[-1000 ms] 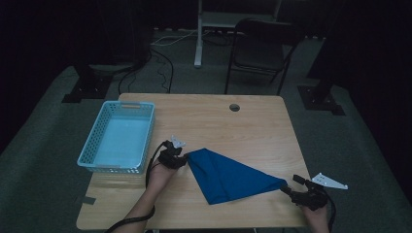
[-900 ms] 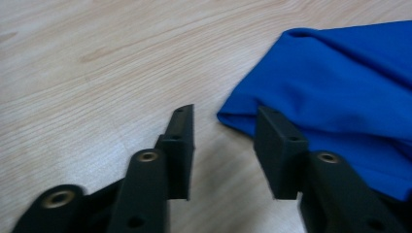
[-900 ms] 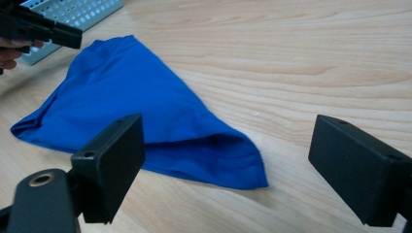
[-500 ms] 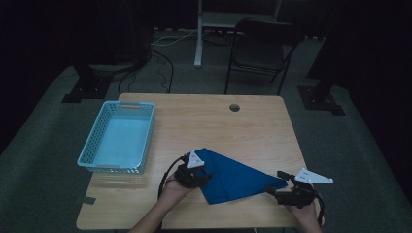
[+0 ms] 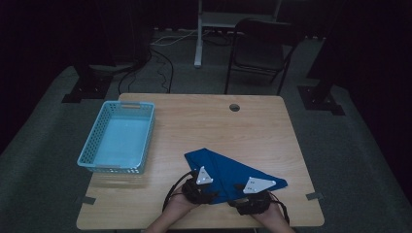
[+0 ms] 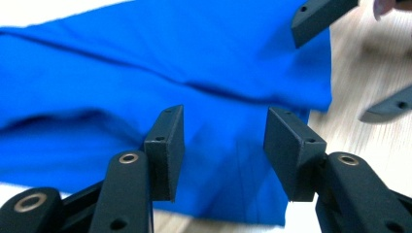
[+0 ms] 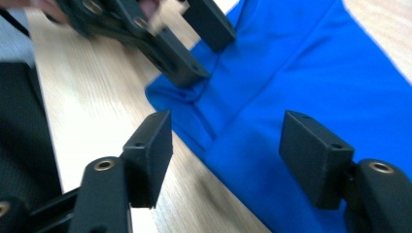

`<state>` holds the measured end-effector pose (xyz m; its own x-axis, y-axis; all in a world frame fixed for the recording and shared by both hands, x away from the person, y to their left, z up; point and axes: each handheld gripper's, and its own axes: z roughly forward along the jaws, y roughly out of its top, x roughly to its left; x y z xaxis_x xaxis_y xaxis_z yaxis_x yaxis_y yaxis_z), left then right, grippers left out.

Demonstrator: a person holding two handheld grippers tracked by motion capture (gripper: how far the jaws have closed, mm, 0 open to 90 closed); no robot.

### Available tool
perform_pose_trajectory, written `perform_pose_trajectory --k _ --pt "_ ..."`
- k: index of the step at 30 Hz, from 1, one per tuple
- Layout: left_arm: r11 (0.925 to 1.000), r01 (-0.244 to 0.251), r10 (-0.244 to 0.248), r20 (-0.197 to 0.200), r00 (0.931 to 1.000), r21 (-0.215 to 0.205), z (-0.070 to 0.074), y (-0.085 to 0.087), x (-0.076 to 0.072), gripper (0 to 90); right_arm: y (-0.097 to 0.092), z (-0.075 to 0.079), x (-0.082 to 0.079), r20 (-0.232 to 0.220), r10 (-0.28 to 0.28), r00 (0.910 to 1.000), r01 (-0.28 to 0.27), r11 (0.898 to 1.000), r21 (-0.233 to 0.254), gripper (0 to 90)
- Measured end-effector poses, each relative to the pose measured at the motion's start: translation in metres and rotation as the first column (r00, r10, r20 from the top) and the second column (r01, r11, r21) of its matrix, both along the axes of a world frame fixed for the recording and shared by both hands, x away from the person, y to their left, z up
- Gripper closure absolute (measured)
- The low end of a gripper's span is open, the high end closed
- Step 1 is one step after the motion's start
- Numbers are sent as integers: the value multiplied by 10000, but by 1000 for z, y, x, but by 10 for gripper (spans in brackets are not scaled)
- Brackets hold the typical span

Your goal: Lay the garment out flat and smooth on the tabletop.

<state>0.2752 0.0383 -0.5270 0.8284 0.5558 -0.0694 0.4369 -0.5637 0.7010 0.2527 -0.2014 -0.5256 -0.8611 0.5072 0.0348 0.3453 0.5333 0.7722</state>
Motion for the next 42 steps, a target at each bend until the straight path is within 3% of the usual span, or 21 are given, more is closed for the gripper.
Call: perform_pose_trajectory --k 2,7,10,13,18,22,25,26,28,30,31,32,36,42 --pt "9994 -69 67 71 10000 334 -2 4 -4 486 3 -4 0 -37 93 10000 -94 9993 -355 377" --pt "9985 -203 205 -41 9998 511 -8 15 -10 484 5 -4 0 492 -166 9987 228 9915 -1281 699" --pt "9986 -219 219 -5 9998 483 -8 17 -11 474 -2 4 6 466 -350 9983 393 9947 -951 826" --pt "9988 -172 170 45 9998 461 -9 18 -11 474 -12 20 20 557 -920 9942 949 9941 -528 850" --pt "9993 -167 163 138 9998 327 -10 19 -13 472 -34 44 59 546 -2105 9761 2091 9774 298 853" --pt "9998 -77 74 183 9998 201 -11 21 -13 467 -52 59 100 363 -3216 9462 3195 9461 542 852" --pt "9998 -63 60 168 9998 200 -11 22 -13 465 -65 64 129 258 -4051 9139 4040 9140 375 851" --pt "9998 -57 53 205 9998 201 -12 21 -13 463 -70 64 138 316 -4432 8959 4428 8964 204 846" --pt "9997 -69 64 226 9997 242 -12 21 -14 459 -80 62 156 -58 -5247 8513 5246 8513 -107 739" --pt "9996 -69 62 266 9996 267 -12 22 -15 450 -88 61 164 -377 -5737 8182 5732 8191 -238 653" --pt "9996 -64 57 284 9996 259 -12 22 -16 448 -91 61 166 -699 -5664 8212 5673 8235 -72 592" --pt "9997 -61 53 301 9995 256 -12 22 -16 444 -92 61 163 -858 -5468 8329 5502 8348 210 573" --pt "9993 -135 129 193 9997 347 -12 24 -17 411 -86 56 146 -878 -4879 8685 4913 8707 221 489" --pt "9997 -34 25 353 9994 254 -6 23 -20 405 -86 41 111 -1070 -4197 9013 4252 9044 347 476"
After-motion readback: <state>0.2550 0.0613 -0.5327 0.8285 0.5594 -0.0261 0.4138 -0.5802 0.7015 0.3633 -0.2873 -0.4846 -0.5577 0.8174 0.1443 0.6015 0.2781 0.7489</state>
